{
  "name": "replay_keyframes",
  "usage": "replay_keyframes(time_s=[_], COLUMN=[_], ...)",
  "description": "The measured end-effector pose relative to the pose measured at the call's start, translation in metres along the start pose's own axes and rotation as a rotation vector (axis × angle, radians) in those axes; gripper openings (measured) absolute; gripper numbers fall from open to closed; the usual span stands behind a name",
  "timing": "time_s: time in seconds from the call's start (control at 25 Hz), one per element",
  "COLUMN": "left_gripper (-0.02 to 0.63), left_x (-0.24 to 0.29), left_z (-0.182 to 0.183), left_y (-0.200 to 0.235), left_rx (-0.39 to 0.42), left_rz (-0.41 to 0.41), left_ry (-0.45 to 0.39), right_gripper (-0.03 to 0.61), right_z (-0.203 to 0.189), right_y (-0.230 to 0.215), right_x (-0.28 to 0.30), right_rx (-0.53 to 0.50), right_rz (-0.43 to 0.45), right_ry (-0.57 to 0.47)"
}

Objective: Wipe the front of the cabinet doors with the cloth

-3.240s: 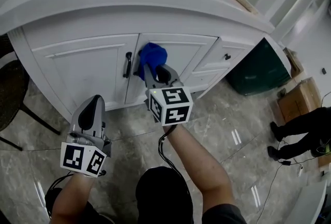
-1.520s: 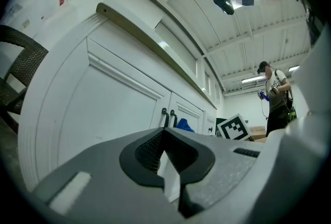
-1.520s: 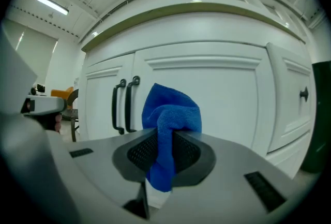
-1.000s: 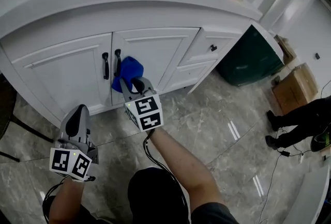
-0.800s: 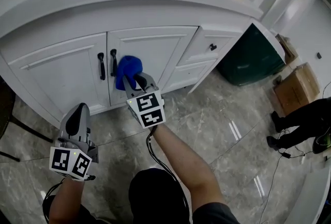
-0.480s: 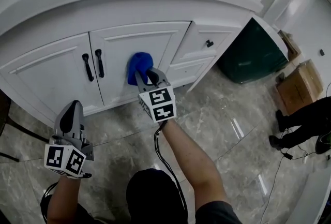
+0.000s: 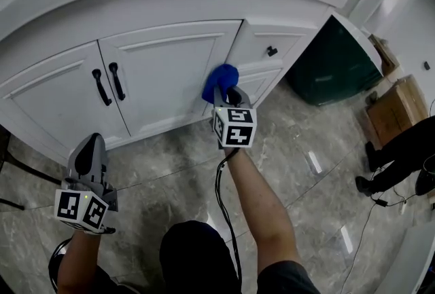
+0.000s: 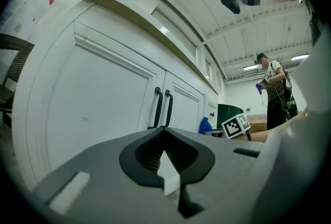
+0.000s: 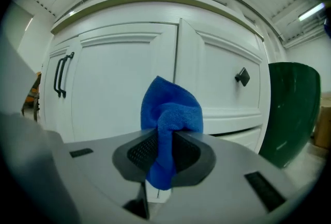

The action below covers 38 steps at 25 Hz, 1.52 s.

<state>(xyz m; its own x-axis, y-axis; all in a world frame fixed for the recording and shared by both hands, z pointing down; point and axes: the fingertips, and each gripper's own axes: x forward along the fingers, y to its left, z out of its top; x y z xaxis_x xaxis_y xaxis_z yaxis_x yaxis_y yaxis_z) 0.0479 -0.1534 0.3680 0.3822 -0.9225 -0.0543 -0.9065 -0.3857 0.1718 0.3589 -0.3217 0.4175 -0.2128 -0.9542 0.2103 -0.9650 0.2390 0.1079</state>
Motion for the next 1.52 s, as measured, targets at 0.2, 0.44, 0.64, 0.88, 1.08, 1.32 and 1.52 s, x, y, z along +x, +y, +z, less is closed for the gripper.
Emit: replay_keyframes(time_s=[0.2, 0.44, 0.64, 0.88, 1.08, 1.32, 1.52], left_gripper=[0.0, 0.0, 0.0, 0.0, 0.0, 0.0, 0.0], left_x=[-0.007, -0.019, -0.03, -0.032, -0.025, -0.015, -0.01], left_z=[0.005, 0.023, 0.021, 0.014, -0.002, -0.017, -0.026], left_y=[0.007, 0.019, 0.031, 0.034, 0.03, 0.023, 0.019], left_rx=[-0.007, -0.03, -0.037, -0.044, -0.025, 0.014, 0.044], left_rz=[0.0, -0.01, -0.025, -0.038, -0.031, -0.01, 0.007], left_ry=[-0.01, -0.057, -0.057, -0.042, -0.002, 0.04, 0.067], right_gripper=[0.052, 0.052, 0.052, 0.052, 0.052, 0.052, 0.052], right_z=[0.005, 0.01, -0.005, -0.021, -0.03, -0.05, -0.063], right_y=[0.047, 0.18, 0.263, 0.279, 0.212, 0.149, 0.07], right_x=[-0.015, -0.024, -0.02, -0.004, 0.009, 0.02, 0.023], right_rx=[-0.052, -0.052, -0.072, -0.088, -0.043, -0.204, -0.128], right_rz=[0.063, 0.317, 0.425, 0.448, 0.356, 0.361, 0.226], right_ry=[-0.059, -0.095, -0.024, 0.011, 0.017, 0.029, 0.036])
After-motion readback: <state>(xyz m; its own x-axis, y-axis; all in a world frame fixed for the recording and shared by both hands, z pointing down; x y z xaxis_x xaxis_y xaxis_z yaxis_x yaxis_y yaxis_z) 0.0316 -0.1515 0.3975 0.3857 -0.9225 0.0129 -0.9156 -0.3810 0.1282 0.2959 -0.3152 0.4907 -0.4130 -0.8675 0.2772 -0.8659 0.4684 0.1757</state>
